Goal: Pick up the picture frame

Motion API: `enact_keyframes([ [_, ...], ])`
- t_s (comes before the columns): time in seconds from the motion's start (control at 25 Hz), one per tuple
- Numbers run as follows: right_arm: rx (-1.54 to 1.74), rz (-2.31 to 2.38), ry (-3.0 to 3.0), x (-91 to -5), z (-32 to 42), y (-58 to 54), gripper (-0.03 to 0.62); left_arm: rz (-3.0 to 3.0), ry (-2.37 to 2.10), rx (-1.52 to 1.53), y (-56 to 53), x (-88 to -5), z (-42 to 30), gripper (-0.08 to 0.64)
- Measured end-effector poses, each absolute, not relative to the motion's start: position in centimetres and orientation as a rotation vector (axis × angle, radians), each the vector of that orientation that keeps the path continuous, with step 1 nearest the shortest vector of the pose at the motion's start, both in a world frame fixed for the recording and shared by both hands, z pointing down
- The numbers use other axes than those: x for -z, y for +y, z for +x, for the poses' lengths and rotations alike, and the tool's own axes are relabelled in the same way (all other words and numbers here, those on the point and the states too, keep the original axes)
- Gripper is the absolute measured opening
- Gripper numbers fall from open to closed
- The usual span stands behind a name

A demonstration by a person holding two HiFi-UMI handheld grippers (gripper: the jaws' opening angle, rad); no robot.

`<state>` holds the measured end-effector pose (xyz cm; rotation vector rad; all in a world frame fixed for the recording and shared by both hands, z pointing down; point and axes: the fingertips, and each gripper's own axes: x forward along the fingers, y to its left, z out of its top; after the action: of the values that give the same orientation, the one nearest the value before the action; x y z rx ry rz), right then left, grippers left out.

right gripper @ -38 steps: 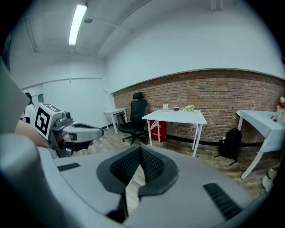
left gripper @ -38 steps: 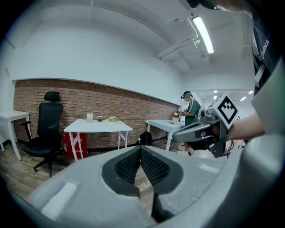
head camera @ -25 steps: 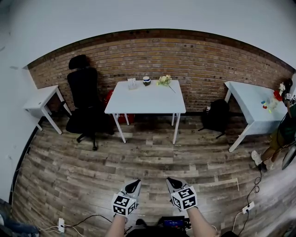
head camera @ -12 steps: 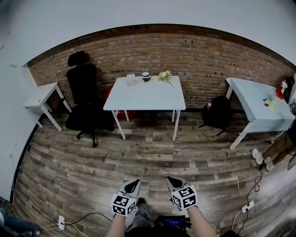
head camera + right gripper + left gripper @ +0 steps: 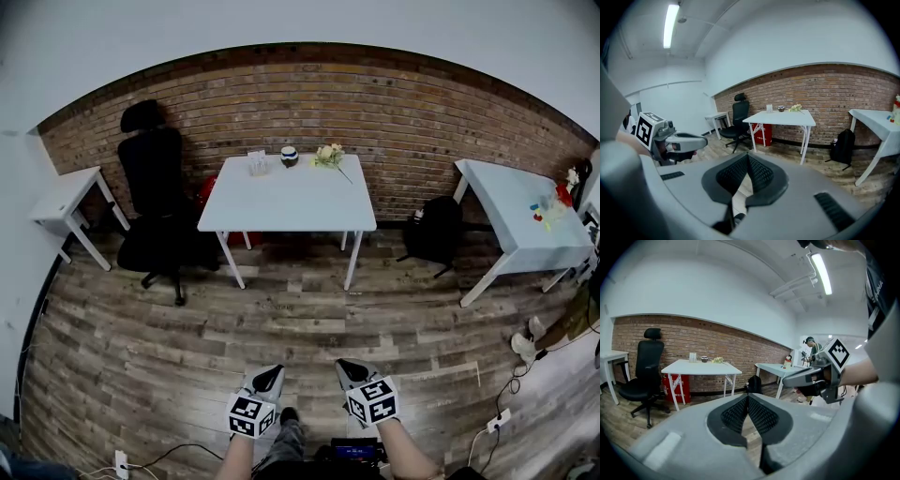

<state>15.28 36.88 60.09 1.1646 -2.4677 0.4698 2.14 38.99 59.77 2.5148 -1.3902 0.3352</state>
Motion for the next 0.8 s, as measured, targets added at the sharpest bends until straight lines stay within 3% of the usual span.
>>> enact_keyframes([
  [0.8, -0.471, 1.270, -2.401, -59.9, 7.4, 23.0, 0.009, 2.575, -1.273, -0.346, 24.0, -60.1, -5.7, 0.012],
])
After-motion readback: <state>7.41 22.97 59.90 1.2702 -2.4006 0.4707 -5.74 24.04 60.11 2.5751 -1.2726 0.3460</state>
